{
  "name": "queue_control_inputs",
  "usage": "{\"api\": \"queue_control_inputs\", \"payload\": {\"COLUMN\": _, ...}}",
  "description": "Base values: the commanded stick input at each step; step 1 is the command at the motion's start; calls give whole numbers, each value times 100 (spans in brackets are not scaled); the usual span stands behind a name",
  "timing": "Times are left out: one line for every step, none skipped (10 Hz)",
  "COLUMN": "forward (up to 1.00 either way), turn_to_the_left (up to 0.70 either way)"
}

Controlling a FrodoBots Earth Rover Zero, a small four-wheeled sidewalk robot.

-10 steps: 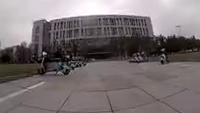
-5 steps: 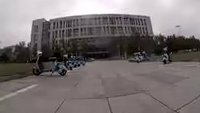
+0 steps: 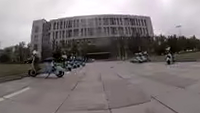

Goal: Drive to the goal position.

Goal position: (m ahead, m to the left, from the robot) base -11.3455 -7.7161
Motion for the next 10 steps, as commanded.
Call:
{"api": "queue_control_inputs", "payload": {"forward": 70, "turn_to_the_left": -2}}
{"api": "queue_control_inputs", "payload": {"forward": 70, "turn_to_the_left": -31}}
{"api": "queue_control_inputs", "payload": {"forward": 70, "turn_to_the_left": -31}}
{"api": "queue_control_inputs", "payload": {"forward": 70, "turn_to_the_left": -31}}
{"api": "queue_control_inputs", "payload": {"forward": 70, "turn_to_the_left": -31}}
{"api": "queue_control_inputs", "payload": {"forward": 70, "turn_to_the_left": -31}}
{"api": "queue_control_inputs", "payload": {"forward": 70, "turn_to_the_left": -31}}
{"api": "queue_control_inputs", "payload": {"forward": 70, "turn_to_the_left": -31}}
{"api": "queue_control_inputs", "payload": {"forward": 70, "turn_to_the_left": -31}}
{"api": "queue_control_inputs", "payload": {"forward": 70, "turn_to_the_left": -31}}
